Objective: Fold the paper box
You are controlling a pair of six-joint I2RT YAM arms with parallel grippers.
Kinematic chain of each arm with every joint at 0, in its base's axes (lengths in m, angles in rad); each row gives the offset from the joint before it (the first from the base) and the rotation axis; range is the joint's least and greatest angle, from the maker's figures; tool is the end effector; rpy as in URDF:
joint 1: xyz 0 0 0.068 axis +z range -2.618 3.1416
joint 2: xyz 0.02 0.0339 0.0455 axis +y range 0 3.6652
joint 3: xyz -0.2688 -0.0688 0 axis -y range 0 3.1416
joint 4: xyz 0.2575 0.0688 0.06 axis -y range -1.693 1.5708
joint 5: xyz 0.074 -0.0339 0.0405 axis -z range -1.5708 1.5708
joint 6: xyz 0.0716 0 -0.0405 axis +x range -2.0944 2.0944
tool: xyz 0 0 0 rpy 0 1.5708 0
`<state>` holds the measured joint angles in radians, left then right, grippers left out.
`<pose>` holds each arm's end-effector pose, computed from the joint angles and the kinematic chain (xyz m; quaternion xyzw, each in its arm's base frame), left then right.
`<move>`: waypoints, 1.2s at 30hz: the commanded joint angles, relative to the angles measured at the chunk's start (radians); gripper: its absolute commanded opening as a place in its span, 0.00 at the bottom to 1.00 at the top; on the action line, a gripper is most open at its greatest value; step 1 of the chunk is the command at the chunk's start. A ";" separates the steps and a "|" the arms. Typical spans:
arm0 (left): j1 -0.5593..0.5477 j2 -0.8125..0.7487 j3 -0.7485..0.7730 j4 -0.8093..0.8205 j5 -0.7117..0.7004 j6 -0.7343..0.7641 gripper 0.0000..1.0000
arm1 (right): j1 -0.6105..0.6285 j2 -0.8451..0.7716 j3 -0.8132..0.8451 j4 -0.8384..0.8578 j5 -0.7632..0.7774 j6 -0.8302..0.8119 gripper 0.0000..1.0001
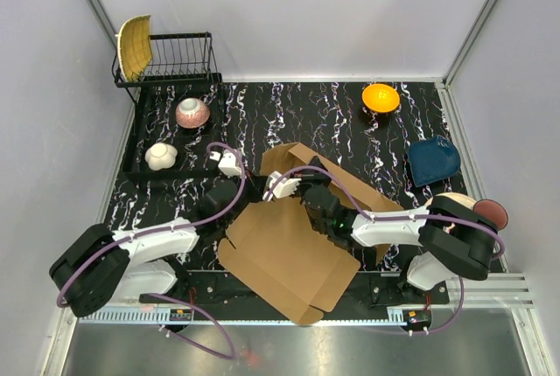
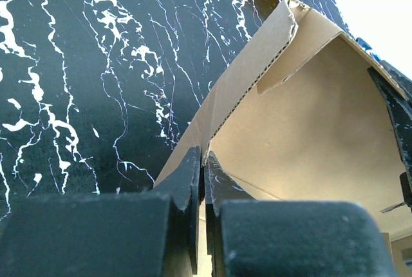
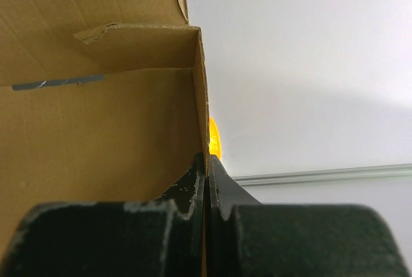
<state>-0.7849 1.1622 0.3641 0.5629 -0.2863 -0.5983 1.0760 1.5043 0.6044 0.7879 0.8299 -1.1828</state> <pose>0.2086 -0.1798 0.1844 -0.0156 0.7820 -0.3046 0.5435 0.2036 0.2660 0.2036 -0.5021 0.5344 -0.3327 0.5930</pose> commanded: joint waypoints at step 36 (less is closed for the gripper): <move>-0.139 0.343 -0.050 0.637 0.090 -0.290 0.00 | 0.148 -0.033 -0.157 0.415 0.144 -0.034 0.00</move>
<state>-0.8829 1.4723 0.3008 1.0389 -0.3153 -0.8062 1.1934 1.5642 0.4370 1.2678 1.0557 -1.4158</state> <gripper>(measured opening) 0.012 0.053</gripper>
